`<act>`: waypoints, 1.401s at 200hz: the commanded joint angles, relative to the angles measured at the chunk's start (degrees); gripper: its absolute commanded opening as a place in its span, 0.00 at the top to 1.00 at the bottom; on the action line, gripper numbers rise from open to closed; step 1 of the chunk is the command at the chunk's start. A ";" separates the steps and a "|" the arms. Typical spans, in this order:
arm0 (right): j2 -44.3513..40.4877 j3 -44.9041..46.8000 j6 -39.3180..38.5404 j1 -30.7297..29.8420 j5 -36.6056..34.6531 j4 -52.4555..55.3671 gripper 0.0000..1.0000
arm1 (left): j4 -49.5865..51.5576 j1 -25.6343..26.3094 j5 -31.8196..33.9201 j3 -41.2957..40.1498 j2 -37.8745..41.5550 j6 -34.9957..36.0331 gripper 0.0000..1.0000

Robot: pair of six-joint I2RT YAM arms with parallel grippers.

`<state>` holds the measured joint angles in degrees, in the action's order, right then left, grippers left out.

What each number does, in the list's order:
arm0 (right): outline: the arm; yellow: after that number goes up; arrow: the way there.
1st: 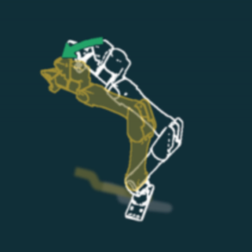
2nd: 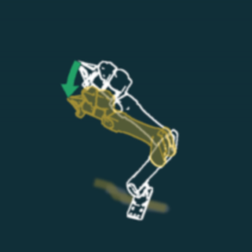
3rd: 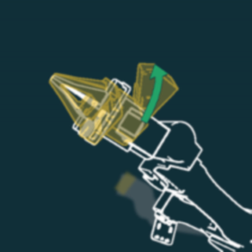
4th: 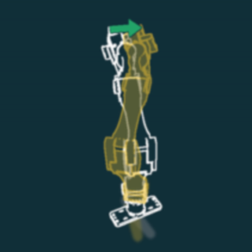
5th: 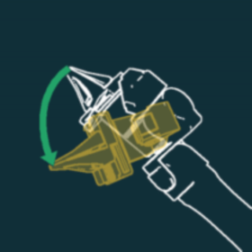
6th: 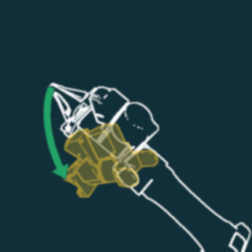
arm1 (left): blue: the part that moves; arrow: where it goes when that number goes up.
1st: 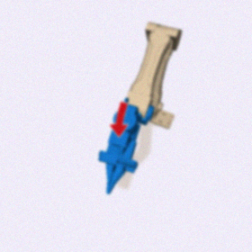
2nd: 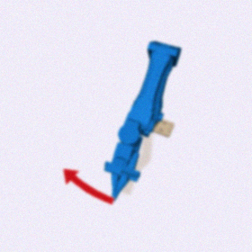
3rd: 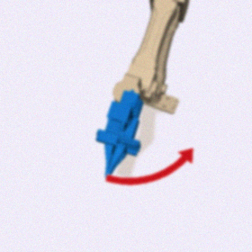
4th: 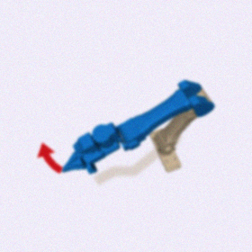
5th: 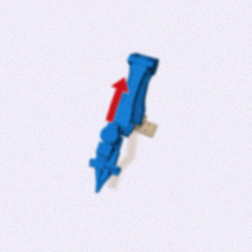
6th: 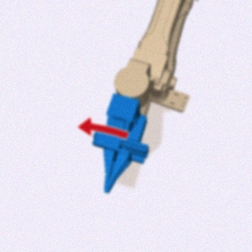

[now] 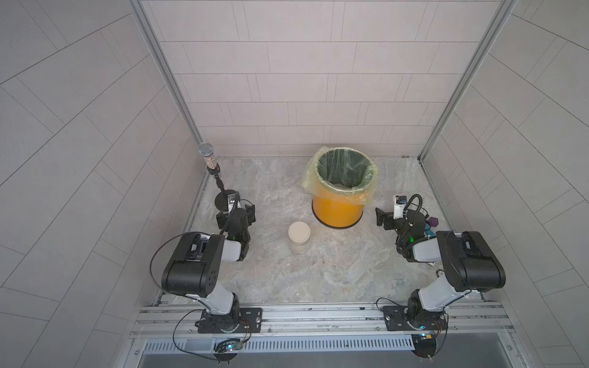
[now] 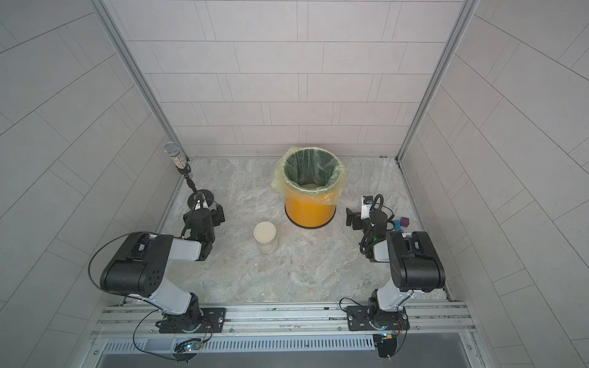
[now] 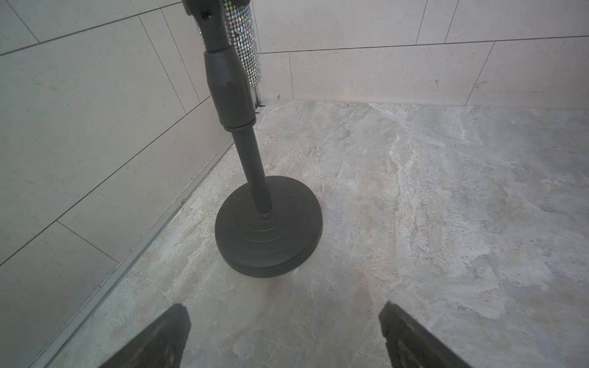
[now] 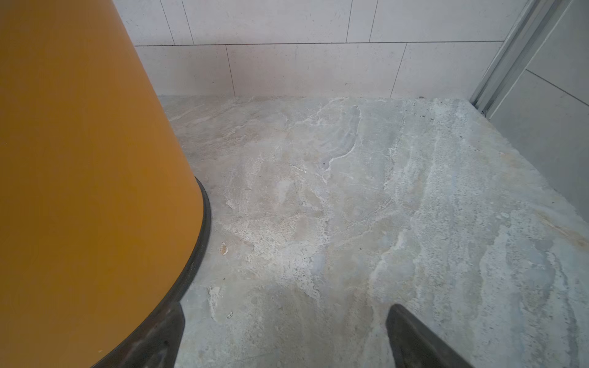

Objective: Empty expired oatmeal from jars
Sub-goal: Pick up the jar from the center of the board.

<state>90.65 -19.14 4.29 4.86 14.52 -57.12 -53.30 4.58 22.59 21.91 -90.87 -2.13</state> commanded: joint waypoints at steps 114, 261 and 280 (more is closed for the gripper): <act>-0.39 -0.95 -0.85 -0.34 0.77 0.11 0.00 | -1.07 0.18 0.96 0.15 -0.19 -0.43 0.00; -30.38 -11.75 -13.21 -0.73 7.16 42.42 0.01 | 39.04 2.38 -6.48 15.61 21.71 -11.25 0.00; -34.77 -14.04 -15.13 -0.82 8.13 49.57 0.01 | 43.66 6.14 -7.29 16.22 26.84 -12.92 0.00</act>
<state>60.07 -30.92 -5.91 4.38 19.70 -21.91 -19.79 7.09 18.39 36.16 -69.36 -10.33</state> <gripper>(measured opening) 0.992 0.997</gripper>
